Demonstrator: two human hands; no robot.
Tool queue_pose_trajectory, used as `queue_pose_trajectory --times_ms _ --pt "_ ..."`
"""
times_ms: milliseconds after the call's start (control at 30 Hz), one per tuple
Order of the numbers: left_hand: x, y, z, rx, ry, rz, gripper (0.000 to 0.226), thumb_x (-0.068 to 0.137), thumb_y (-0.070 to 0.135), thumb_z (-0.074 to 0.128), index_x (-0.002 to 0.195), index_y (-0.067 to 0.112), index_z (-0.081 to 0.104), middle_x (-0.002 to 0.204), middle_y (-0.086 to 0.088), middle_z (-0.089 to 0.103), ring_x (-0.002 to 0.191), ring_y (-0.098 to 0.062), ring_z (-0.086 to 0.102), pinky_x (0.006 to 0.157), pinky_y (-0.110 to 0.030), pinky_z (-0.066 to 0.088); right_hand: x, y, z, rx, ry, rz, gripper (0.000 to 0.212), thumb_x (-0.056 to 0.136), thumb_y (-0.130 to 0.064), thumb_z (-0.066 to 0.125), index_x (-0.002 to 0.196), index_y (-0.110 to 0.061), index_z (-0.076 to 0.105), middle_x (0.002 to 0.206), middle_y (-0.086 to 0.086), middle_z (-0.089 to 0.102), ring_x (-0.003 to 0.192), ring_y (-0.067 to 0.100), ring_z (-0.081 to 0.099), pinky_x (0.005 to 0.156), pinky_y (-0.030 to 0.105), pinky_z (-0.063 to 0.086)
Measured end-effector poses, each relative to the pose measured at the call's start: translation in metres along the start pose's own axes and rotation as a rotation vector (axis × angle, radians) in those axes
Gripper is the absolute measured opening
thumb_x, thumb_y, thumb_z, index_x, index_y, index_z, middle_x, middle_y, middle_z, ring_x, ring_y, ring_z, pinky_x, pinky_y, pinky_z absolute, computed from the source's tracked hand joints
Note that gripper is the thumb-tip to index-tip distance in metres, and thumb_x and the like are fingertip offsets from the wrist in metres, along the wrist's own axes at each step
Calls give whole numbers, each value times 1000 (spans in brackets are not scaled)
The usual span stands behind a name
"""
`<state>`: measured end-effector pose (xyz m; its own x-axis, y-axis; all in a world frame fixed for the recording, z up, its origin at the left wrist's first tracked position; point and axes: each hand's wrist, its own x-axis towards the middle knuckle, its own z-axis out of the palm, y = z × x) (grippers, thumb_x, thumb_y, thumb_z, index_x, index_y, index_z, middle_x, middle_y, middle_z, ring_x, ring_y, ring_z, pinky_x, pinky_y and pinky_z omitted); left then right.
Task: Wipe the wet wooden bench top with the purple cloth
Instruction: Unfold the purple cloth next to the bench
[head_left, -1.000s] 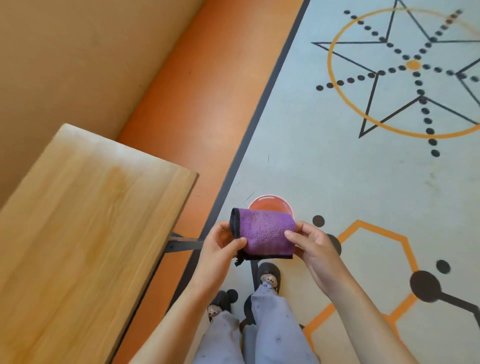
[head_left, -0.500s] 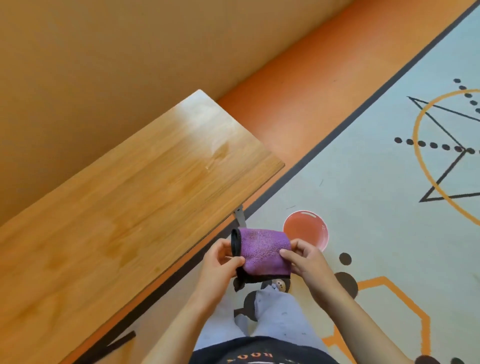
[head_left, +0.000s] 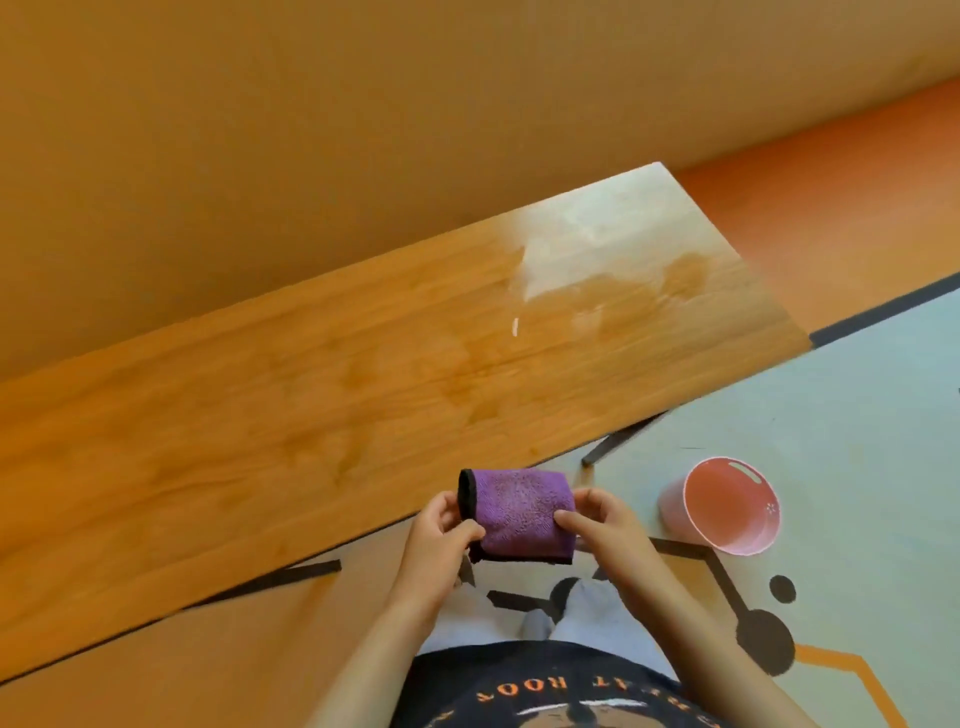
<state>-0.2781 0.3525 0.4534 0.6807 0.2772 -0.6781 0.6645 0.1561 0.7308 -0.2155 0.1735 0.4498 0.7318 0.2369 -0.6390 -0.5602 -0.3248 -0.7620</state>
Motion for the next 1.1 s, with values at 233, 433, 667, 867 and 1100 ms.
queue_pose_trajectory --times_ms 233,433,667,867,1100 --pt "-17 -25 -141 -350 233 -38 29 91 14 57 119 13 51 108 -6 65 96 -16 63 72 -25 51 -2 -38 154 -187 -282 -188 4 87 -4 61 89 -7 59 86 5 67 79 17 65 67 27 53" --pt "-38 -41 -188 -373 272 24 54 82 40 66 131 29 45 133 8 48 122 -10 47 101 -31 39 -14 -67 232 -313 -471 -269 5 86 -7 63 89 -9 59 89 9 69 84 21 68 73 40 59" --pt "-55 -42 -206 -940 139 87 61 75 38 70 130 19 53 124 -14 63 115 -26 61 99 -44 47 -27 -79 288 -347 -696 -229 12 90 -8 59 102 -6 56 100 20 66 94 33 65 85 44 54" --pt "-52 -46 -233 -1042 429 4 30 89 30 56 116 18 62 107 -17 70 96 -32 68 74 -41 55 -20 -104 311 -541 -756 -403 17 92 -8 55 103 -21 56 105 -5 67 84 9 69 75 34 58" --pt "-55 -70 -293 -1088 834 -67 19 89 27 61 107 21 61 109 -12 64 104 -31 60 94 -49 49 19 -120 345 -991 -769 -692 12 94 -20 52 99 -29 58 94 -9 65 85 8 61 76 29 54"
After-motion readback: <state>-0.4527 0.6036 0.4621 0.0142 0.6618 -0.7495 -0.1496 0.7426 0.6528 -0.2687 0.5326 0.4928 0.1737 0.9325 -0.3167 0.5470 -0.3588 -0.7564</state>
